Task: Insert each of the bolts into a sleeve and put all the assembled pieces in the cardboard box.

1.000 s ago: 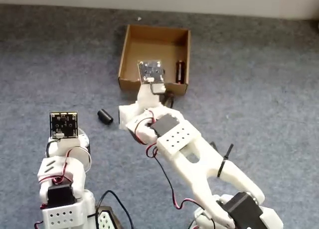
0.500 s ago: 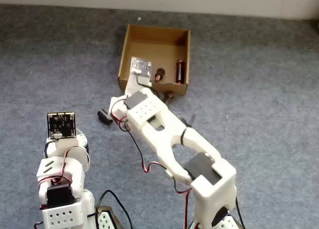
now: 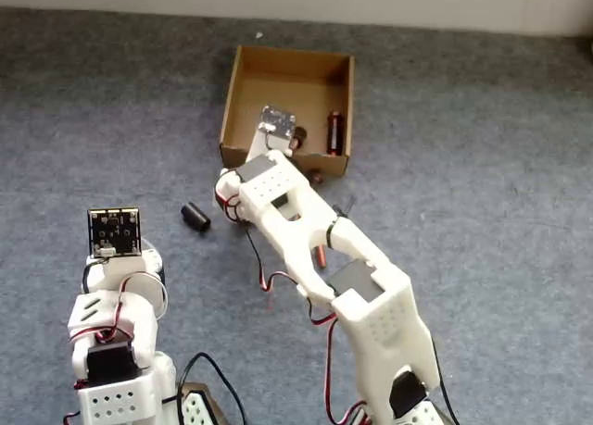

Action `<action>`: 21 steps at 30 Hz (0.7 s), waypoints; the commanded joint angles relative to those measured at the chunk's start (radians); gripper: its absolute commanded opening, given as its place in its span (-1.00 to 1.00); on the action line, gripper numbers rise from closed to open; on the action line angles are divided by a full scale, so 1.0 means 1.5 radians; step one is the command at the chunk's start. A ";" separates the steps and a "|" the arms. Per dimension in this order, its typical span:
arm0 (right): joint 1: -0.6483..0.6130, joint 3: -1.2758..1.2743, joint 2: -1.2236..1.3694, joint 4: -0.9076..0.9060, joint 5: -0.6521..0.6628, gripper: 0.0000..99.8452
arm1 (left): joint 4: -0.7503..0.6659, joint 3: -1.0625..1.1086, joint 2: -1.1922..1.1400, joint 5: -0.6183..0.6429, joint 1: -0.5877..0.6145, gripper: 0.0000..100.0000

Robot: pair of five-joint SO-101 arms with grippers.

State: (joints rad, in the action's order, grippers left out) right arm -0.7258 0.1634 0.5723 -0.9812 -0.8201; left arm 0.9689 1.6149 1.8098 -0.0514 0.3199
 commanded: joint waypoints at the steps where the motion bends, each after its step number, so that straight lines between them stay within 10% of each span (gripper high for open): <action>1: 0.010 0.017 0.010 -0.004 -0.005 -0.80 | -0.014 -0.022 0.004 -0.003 0.004 -0.98; 21: 0.004 -0.117 -0.270 -0.080 0.170 -0.99 | -0.014 -0.022 0.004 -0.003 0.004 -0.98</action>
State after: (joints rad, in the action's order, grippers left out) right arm -0.7273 0.0422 0.3621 -1.0978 -0.6222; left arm 0.9689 1.6149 1.8098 -0.0514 0.3199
